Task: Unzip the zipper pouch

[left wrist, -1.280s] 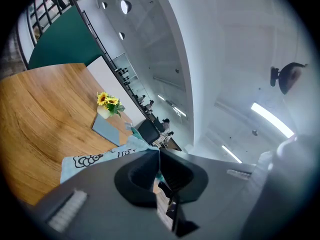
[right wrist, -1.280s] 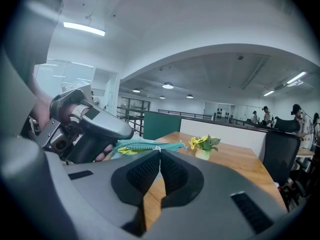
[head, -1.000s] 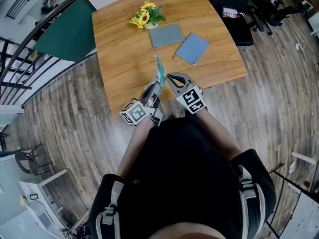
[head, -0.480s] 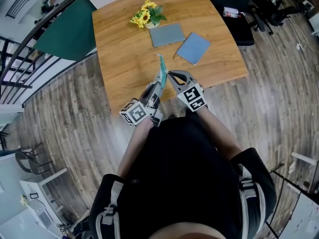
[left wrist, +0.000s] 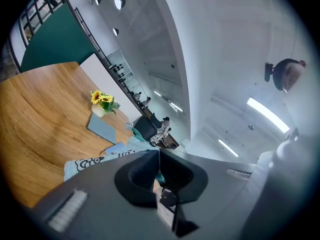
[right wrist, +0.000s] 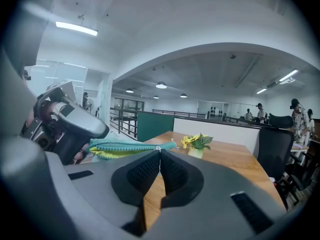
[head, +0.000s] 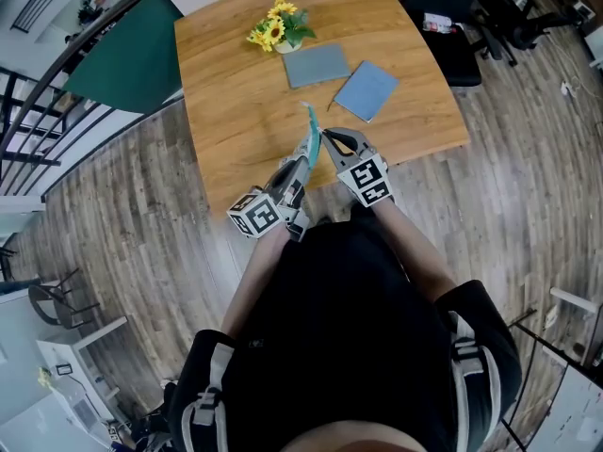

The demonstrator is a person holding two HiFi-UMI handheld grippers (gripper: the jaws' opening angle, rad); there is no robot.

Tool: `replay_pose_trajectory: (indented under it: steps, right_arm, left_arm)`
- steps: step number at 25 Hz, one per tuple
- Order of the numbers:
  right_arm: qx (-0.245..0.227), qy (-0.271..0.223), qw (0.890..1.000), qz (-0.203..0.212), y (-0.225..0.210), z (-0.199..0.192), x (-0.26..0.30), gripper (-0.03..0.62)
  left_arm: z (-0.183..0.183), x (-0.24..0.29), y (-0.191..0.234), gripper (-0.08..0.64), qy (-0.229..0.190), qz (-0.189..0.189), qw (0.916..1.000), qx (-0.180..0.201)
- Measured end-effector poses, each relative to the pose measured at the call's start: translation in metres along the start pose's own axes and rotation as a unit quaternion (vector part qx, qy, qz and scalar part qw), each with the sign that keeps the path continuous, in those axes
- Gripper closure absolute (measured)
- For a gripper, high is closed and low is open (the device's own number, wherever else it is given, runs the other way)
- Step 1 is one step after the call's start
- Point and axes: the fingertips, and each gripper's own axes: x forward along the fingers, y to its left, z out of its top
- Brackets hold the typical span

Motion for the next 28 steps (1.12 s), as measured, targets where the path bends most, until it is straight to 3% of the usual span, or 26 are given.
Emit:
replay_pose_trajectory:
  steps: [13,28]
  right_arm:
    - [0.031,-0.005,0.999,-0.011,-0.013,-0.005,-0.001,0.584]
    - [0.032,0.0,0.999,-0.023,-0.022,-0.008,-0.001,0.584]
  left_arm:
    - [-0.005,0.0,-0.005,0.552,0.011,-0.013,0.9999,-0.001]
    - [-0.01,-0.004,-0.01,0.552,0.021,-0.019,0.9996,0.004]
